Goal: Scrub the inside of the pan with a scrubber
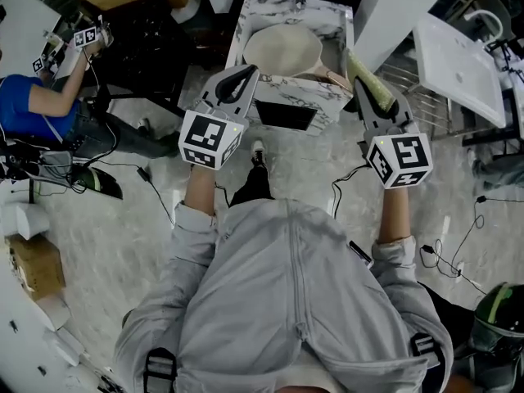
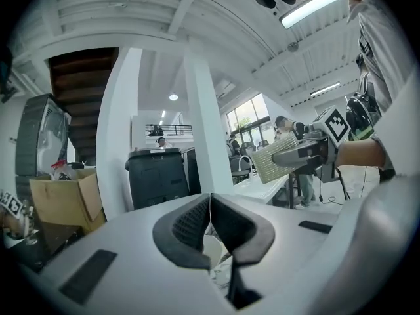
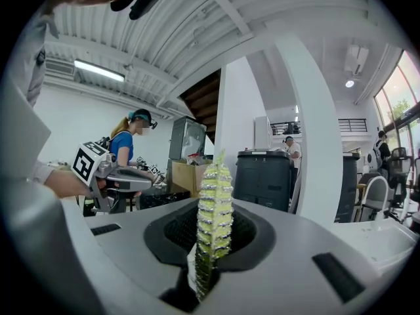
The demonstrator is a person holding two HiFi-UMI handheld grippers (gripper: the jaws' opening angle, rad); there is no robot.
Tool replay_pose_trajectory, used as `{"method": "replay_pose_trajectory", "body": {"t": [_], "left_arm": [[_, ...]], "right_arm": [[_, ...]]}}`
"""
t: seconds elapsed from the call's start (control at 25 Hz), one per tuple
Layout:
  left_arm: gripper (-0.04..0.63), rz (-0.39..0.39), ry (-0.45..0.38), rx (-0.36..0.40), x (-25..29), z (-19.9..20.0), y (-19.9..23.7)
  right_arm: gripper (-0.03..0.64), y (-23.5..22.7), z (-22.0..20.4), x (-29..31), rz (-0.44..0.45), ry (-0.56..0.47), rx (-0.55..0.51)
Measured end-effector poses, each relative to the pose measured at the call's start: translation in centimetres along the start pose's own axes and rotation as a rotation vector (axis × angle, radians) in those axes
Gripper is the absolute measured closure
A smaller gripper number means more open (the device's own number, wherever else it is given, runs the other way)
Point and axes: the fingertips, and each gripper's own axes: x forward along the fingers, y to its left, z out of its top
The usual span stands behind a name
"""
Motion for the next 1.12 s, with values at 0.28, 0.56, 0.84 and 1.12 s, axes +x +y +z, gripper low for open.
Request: {"method": "replay_pose_trajectory", "body": {"t": [0.28, 0.56, 0.84, 1.12], "left_arm": [[0.572, -0.011, -0.019, 0.013, 6.0, -0.1, 8.7], [0.572, -0.027, -0.031, 0.005, 10.6, 0.2, 16.0], [0.572, -0.03, -0.008, -0.036, 13.3, -1.6, 20.7], [0.572, -0.055, 0.004, -0.05, 15.9, -3.0, 24.4]], "right_arm": [[0.535, -2.2, 1.9, 9.3, -0.024, 0.009, -0.021], [0.535, -4.1, 4.1, 17.0, -0.078, 0.002, -0.012], [0.534, -4.5, 4.3, 22.0, -0.099, 0.027, -0.017], [0.534, -4.5, 3.5, 26.9, -0.106, 0.062, -0.015]]}}
